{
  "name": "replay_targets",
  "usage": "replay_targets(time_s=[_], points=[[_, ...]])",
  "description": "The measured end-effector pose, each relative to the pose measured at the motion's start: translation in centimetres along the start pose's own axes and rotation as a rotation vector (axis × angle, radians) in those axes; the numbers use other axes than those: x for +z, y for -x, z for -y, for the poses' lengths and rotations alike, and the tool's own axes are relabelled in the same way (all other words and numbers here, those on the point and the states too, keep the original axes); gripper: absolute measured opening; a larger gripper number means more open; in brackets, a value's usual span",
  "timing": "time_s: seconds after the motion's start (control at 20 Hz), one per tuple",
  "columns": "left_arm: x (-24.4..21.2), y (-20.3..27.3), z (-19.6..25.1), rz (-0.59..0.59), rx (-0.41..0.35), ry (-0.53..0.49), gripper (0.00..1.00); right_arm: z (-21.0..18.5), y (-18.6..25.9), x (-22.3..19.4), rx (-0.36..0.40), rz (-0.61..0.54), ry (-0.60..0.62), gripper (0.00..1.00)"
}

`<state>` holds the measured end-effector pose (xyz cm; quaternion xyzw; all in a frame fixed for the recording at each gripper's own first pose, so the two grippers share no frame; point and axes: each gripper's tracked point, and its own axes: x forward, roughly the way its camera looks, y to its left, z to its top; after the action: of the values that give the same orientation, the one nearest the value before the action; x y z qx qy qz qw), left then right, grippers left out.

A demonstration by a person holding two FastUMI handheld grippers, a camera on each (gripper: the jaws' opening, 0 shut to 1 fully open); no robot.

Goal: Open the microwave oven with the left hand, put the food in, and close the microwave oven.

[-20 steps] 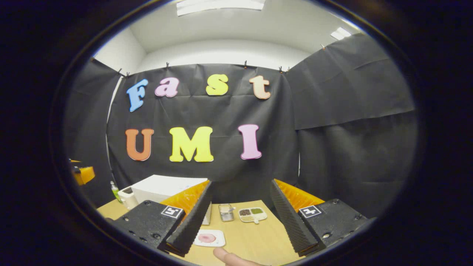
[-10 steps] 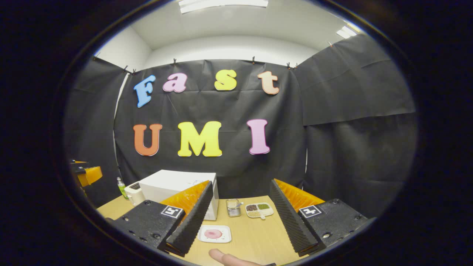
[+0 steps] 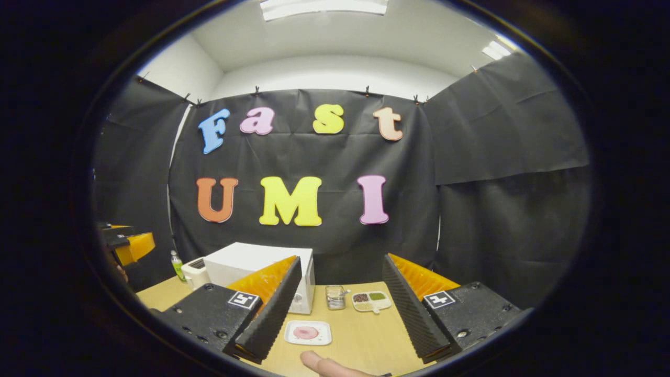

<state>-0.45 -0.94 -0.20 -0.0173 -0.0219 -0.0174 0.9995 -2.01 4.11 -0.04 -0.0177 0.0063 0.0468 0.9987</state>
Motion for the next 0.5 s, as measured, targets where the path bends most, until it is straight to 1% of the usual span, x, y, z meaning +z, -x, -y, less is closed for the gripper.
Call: replay_targets(time_s=[0.2, 0.4, 0.45, 0.5], points=[[-0.4, -0.6, 1.3, -0.002, -0.015, -0.003, 0.95, 0.0, 0.0, -0.2, 0.004, 0.000, -0.002, 0.99], [-2.6, -2.6, 3.1, -0.038, -0.026, 0.011, 0.95, 0.4, -0.2, -0.6, 0.000, 0.000, -0.006, 0.99], [-3.2, -3.6, 3.7, -0.041, -0.031, 0.008, 0.95, 0.7, -0.3, -0.8, -0.001, 0.000, -0.010, 0.92], [-4.0, -4.7, 4.4, -0.043, -0.038, 0.001, 0.95, 0.9, -0.4, -0.9, 0.000, 0.000, -0.012, 0.91]])
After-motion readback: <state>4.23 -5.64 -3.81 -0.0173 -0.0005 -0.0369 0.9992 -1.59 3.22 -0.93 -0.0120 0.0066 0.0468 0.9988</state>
